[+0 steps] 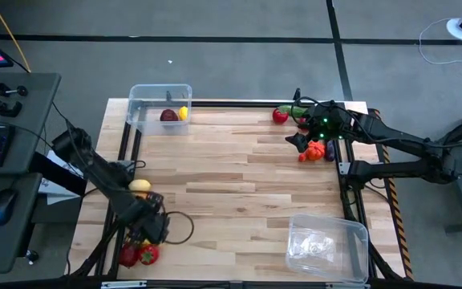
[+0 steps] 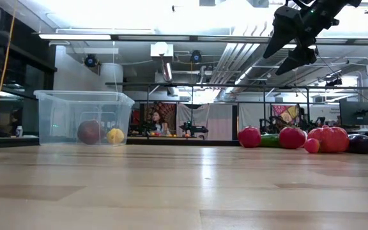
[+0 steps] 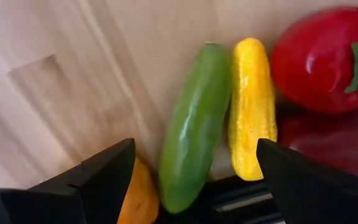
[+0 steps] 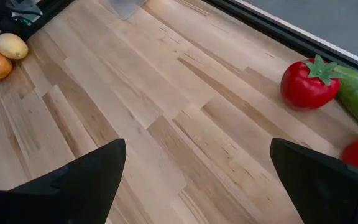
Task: Sort produce into baskets
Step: Put the bottom green cucumber into the bottom transparent bin
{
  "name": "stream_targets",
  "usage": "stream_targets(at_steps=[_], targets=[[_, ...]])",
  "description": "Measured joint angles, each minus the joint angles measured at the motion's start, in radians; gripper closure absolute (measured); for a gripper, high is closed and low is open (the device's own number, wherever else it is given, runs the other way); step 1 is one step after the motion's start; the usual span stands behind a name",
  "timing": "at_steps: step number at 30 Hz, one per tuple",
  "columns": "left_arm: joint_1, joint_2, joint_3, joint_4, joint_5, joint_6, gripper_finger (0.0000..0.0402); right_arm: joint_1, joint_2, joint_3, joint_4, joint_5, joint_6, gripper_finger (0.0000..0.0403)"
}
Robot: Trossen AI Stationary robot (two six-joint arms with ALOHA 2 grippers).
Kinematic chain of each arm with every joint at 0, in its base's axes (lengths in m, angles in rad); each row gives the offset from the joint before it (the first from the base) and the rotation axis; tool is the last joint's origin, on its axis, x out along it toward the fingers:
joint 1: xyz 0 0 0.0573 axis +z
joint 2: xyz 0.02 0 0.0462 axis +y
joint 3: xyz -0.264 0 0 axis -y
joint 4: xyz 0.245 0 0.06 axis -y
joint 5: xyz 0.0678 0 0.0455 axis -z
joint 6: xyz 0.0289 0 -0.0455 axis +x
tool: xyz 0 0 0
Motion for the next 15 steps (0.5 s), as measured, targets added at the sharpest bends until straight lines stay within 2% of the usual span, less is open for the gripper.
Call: stream_targets(at_steps=[15], targets=[[-0.024,0.0,-0.196,0.129,0.007,0.027,0.0083,0.0,0.0,0.0,0.0,-0.013,0.044,0.001]])
